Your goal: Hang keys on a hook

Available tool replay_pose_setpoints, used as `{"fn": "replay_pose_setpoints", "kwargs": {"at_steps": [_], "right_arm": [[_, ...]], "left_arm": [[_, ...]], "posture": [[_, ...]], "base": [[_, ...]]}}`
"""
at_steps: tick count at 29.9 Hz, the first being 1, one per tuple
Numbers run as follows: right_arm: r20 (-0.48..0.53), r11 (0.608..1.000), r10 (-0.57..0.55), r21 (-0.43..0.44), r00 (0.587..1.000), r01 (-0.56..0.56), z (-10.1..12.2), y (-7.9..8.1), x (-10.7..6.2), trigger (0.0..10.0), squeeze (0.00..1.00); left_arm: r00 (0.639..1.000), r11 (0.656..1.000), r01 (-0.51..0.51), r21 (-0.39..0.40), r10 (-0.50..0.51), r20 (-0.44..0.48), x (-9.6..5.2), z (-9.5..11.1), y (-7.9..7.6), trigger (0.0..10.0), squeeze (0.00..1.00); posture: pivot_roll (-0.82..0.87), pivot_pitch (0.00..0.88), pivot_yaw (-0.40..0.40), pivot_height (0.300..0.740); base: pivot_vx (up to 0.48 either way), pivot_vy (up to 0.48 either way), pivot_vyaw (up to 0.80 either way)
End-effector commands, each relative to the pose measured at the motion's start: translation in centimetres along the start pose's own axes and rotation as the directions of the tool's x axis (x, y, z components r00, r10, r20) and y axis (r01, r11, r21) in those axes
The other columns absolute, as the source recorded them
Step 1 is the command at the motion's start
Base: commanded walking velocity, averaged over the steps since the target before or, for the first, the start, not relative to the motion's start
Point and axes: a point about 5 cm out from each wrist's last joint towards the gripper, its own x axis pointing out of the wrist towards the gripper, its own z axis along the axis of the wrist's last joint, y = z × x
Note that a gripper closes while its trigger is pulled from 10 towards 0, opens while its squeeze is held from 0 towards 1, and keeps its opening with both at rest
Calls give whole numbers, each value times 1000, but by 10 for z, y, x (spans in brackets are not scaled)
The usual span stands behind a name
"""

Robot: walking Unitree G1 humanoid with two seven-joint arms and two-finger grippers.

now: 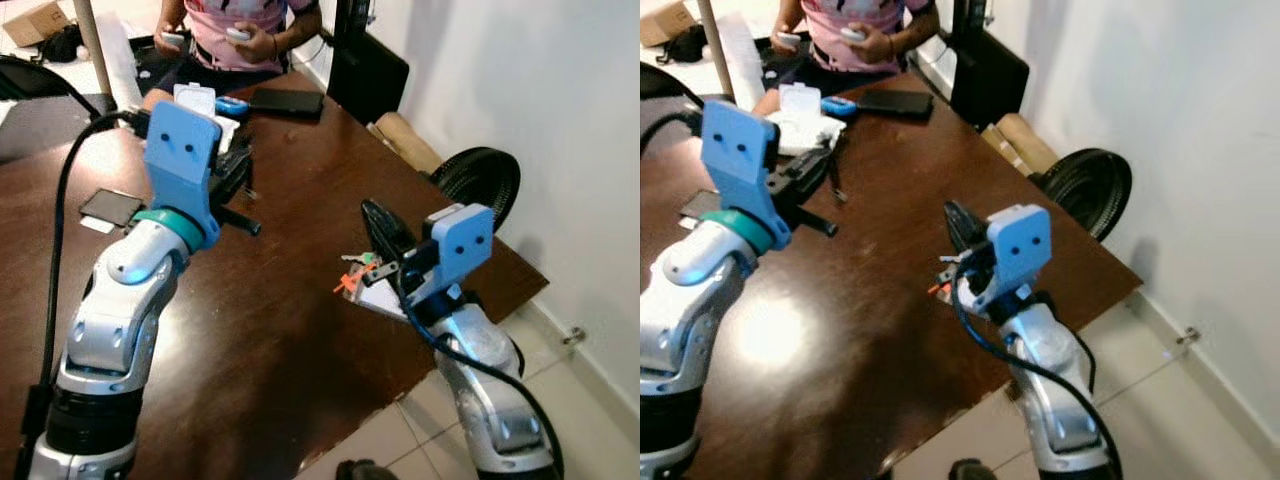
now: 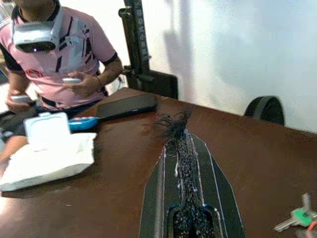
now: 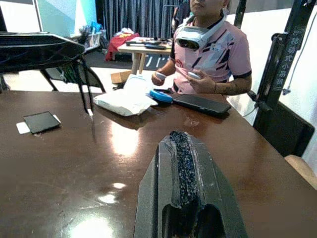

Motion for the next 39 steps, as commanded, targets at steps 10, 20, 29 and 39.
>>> {"fn": "replay_pose_setpoints", "kwargs": {"at_steps": [10,20,29,39], "right_arm": [[-27,997,64,-47,998,-66,3,-24,12,10000,0],[-9,995,43,-85,999,-44,6,-29,16,10000,0],[-48,991,75,-109,996,-80,-5,-27,10,10000,0],[-39,993,70,-97,997,-73,-6,-24,10,10000,0]], "left_arm": [[994,989,-37,-145,51,93,5,10,-17,10000,0],[996,994,-44,-97,51,68,2,2,-14,10000,0],[997,996,-58,-74,62,52,-3,1,-6,10000,0],[997,997,-63,-50,65,45,-5,1,-5,10000,0]], "posture": [[-16,50,-25,740],[-21,45,-14,740],[-3,52,14,740],[8,61,24,740]], "base": [[0,0,0],[0,0,0],[0,0,0],[-231,0,0]]}}
